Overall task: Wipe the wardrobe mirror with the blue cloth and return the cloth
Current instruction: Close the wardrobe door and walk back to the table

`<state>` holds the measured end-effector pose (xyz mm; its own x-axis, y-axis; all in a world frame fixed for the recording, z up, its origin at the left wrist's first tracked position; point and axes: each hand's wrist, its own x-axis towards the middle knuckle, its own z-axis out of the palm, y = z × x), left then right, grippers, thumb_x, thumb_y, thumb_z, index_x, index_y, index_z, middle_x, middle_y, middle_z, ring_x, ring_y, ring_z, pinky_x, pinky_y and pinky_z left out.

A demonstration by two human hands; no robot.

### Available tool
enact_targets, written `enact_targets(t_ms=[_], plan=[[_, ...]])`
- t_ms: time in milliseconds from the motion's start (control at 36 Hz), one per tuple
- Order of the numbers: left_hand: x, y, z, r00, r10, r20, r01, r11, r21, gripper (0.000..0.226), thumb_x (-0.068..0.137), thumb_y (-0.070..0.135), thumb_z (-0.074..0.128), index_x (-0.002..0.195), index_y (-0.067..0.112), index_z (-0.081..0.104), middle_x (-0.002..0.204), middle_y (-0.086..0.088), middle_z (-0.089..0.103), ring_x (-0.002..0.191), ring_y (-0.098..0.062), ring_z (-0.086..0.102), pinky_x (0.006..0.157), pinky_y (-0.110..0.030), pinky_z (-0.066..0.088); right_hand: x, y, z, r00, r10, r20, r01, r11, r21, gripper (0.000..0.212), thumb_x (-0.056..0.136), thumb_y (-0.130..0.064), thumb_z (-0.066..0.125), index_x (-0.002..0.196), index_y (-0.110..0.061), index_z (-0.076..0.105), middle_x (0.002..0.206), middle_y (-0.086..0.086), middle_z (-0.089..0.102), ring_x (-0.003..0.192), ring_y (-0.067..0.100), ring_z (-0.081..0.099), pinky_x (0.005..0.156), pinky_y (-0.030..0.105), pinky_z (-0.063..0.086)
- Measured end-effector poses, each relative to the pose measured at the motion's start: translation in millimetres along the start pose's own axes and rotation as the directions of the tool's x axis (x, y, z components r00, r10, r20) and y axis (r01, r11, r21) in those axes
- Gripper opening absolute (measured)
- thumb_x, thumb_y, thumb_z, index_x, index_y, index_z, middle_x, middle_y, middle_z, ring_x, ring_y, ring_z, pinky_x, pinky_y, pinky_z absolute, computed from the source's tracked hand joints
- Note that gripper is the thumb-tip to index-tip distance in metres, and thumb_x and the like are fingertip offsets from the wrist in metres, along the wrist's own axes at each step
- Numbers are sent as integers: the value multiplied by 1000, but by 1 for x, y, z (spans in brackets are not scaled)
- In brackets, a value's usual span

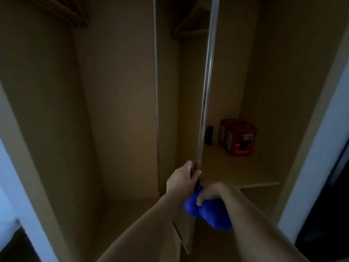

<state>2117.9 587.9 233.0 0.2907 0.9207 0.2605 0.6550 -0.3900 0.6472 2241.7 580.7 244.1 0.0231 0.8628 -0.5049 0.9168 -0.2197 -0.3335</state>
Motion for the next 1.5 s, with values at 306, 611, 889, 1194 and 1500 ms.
enact_targets(t_ms=[306, 611, 889, 1194, 1500], plan=[[0, -12, -13, 991, 10, -136, 15, 983, 185, 17, 96, 42, 36, 87, 28, 40, 79, 6, 58, 69, -14, 57, 54, -30, 45, 9, -21, 25, 954, -121, -274, 128, 992, 6, 52, 84, -40, 60, 131, -24, 47, 128, 2, 54, 113, 20, 52, 97, 35, 42], [14, -32, -24, 974, -77, -214, 104, 987, 120, 10, 93, 26, 50, 83, 25, 51, 76, 8, 58, 63, -3, 53, 48, -18, 36, 31, -50, 38, 829, -89, -552, 8, 989, -147, 30, 92, -49, 44, 97, -22, 56, 90, -2, 59, 81, 15, 59, 64, 28, 45], [37, -37, -22, 938, -191, -290, 206, 978, 23, 25, 90, 26, 56, 67, 28, 49, 66, 10, 54, 61, -2, 52, 47, -16, 34, 53, -60, 23, 839, -39, -543, -44, 989, -139, 29, 94, -45, 44, 102, -21, 57, 86, -2, 55, 77, 15, 55, 64, 28, 44], [69, -48, -23, 936, -235, -263, 248, 969, 19, 19, 92, 29, 54, 74, 22, 56, 70, 6, 58, 65, -8, 55, 50, -21, 37, 77, -72, 14, 811, -29, -585, -83, 983, -164, 24, 95, -39, 42, 95, -20, 57, 87, -1, 62, 75, 16, 59, 60, 28, 43], [97, -64, -20, 942, -273, -198, 280, 960, 12, 22, 94, 36, 50, 76, 25, 56, 66, 8, 55, 58, -2, 51, 46, -17, 33, 99, -81, 20, 742, -189, -643, 4, 960, -279, 16, 92, -34, 48, 83, -23, 56, 73, -6, 63, 66, 14, 63, 65, 29, 54]])
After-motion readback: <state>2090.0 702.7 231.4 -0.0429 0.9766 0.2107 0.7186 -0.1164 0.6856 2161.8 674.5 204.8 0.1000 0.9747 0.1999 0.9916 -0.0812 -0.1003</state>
